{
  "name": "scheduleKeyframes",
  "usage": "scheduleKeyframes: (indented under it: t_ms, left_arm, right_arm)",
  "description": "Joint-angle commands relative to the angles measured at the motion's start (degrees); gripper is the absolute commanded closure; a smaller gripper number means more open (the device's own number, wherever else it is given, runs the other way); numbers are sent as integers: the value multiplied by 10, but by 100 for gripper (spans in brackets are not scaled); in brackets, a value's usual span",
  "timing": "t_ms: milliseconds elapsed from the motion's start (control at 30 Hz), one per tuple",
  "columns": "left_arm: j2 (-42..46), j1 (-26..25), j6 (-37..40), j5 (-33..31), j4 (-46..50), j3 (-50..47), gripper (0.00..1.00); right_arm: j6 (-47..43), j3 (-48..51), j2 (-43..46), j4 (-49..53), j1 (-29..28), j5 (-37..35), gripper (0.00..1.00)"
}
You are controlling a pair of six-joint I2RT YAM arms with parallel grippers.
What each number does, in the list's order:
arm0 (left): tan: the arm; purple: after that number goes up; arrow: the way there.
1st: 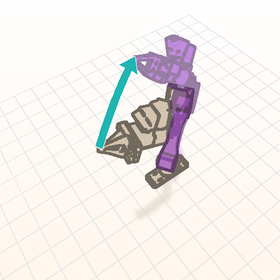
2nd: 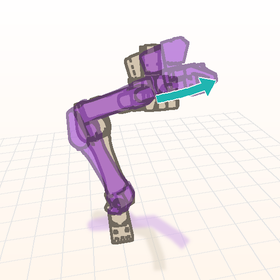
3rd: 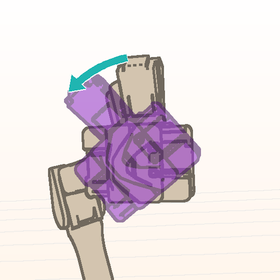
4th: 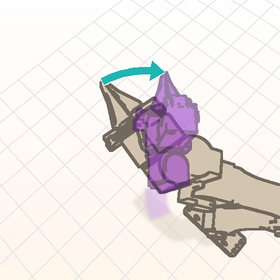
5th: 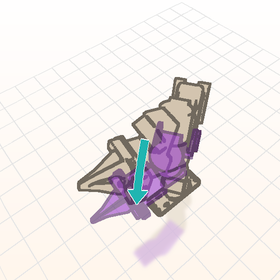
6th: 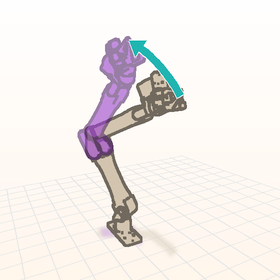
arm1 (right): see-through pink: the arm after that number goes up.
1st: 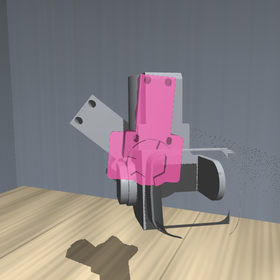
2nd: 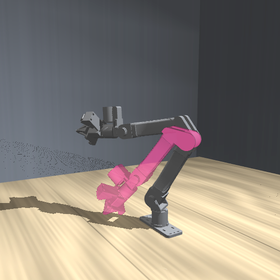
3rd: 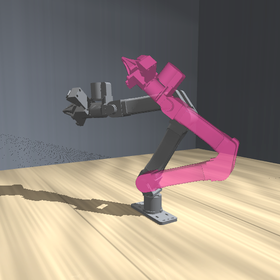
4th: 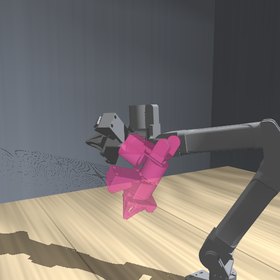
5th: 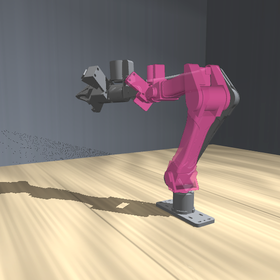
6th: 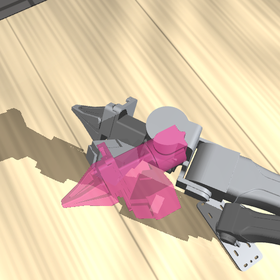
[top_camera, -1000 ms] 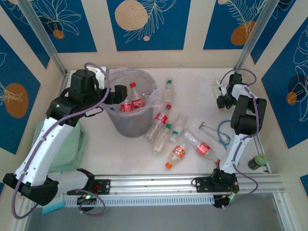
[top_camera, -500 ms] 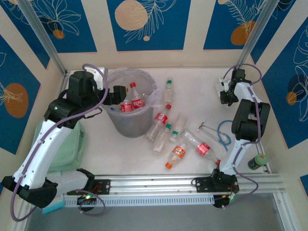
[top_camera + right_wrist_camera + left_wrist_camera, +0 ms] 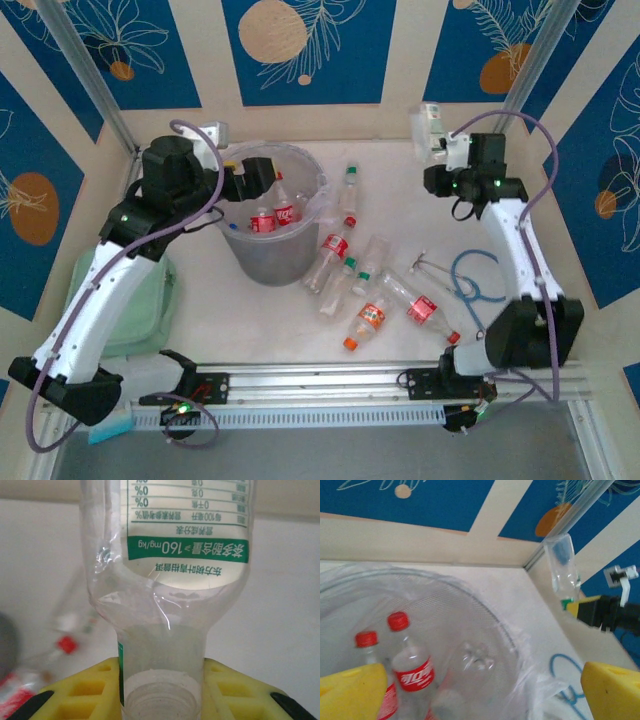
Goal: Put the plastic bottles in the bin
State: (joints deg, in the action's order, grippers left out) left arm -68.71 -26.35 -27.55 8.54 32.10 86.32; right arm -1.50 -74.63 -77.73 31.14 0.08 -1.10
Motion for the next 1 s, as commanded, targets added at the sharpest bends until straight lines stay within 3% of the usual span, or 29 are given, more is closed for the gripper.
scheduleKeyframes:
  t_ms: [0, 100, 233, 500, 833, 967]
  left_arm:
    - [-17, 4, -41, 51, -78, 18, 1]
    - [-33, 3, -61, 61, -116, 24, 1]
    - [-65, -7, -62, 80, -138, 64, 1]
    - [-120, -41, -57, 89, -151, 130, 1]
    - [-213, -94, -6, 44, -77, 249, 1]
    - [-230, -103, -5, 43, -64, 271, 12]
  right_arm:
    - [108, 66, 84, -70, -43, 39, 100]
    - [186, 139, 159, -142, -95, 45, 100]
    - [201, 157, 179, -212, -154, 97, 100]
    - [161, 119, 144, -189, -243, 90, 100]
    - [90, 84, 154, -145, -314, 62, 100]
    - [82, 76, 154, -144, -335, 54, 100]
